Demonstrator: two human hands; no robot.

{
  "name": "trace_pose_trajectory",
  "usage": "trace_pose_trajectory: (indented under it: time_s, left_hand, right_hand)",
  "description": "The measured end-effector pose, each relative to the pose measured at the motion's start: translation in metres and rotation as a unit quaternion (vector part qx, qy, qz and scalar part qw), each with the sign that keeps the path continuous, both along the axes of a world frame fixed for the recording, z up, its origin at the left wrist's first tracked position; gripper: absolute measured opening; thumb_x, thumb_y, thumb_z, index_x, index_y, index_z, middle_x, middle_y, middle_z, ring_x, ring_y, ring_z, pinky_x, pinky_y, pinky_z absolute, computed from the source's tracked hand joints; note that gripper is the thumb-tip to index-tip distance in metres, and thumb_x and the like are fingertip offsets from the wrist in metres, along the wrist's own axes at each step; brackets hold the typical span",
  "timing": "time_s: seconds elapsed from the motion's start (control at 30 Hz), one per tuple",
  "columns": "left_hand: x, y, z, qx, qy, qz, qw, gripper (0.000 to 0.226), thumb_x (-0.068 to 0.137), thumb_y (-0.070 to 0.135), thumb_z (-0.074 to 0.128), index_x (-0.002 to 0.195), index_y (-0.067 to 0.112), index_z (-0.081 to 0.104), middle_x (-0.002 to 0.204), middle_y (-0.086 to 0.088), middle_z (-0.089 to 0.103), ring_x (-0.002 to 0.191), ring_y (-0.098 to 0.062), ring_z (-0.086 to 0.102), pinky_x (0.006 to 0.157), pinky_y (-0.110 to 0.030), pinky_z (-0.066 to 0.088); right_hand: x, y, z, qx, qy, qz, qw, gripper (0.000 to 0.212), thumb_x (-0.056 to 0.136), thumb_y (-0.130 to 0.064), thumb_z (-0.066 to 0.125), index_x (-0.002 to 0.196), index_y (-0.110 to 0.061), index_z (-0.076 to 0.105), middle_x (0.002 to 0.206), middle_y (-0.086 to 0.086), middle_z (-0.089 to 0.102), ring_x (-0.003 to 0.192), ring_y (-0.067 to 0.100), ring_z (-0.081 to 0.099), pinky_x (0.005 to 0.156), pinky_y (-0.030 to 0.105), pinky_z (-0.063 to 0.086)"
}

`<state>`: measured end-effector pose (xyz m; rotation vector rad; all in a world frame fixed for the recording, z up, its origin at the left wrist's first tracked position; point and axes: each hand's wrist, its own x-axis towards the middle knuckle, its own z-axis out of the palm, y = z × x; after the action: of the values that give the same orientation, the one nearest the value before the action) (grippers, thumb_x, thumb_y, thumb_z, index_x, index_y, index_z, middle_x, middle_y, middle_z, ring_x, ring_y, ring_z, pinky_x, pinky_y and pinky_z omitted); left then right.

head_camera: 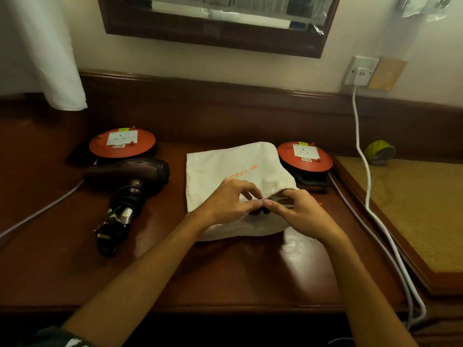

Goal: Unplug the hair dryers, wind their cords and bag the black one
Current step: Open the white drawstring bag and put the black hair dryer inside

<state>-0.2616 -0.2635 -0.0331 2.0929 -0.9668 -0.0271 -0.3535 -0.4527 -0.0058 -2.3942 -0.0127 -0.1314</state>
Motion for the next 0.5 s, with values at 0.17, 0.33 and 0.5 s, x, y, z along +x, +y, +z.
trace_pose_trajectory:
  time_s: [0.17, 0.33, 0.5]
  left_hand:
    - [-0.001, 0.013, 0.001, 0.0, -0.016, 0.011, 1.0, 0.013, 0.095, 0.022, 0.074, 0.104, 0.014, 0.079, 0.099, 0.002, 0.076, 0.083, -0.002, 0.067, 0.077, -0.015, 0.055]
    - [0.007, 0.029, 0.012, 0.01, -0.009, 0.031, 0.999, 0.015, 0.095, 0.021, 0.073, 0.107, 0.011, 0.078, 0.103, -0.002, 0.076, 0.087, -0.011, 0.07, 0.076, -0.017, 0.055]
    - [0.02, 0.064, 0.03, 0.065, 0.013, 0.061, 0.996, 0.018, 0.097, 0.027, 0.071, 0.109, 0.015, 0.078, 0.107, -0.001, 0.076, 0.086, -0.005, 0.065, 0.077, -0.02, 0.054]
  right_hand:
    - [-0.01, 0.014, 0.004, 0.008, 0.015, -0.009, 1.0, 0.018, 0.095, -0.032, 0.068, 0.103, -0.019, 0.077, 0.087, -0.008, 0.076, 0.082, 0.006, 0.072, 0.072, 0.027, 0.059]
    - [-0.005, 0.072, 0.004, 0.006, 0.099, 0.102, 0.99, 0.016, 0.098, -0.01, 0.059, 0.101, -0.012, 0.075, 0.083, 0.005, 0.076, 0.069, 0.018, 0.074, 0.061, 0.029, 0.061]
    - [0.025, 0.141, -0.002, 0.035, 0.076, 0.145, 0.986, 0.02, 0.092, 0.001, 0.055, 0.089, 0.0, 0.075, 0.079, 0.014, 0.075, 0.066, 0.023, 0.072, 0.058, 0.034, 0.06]
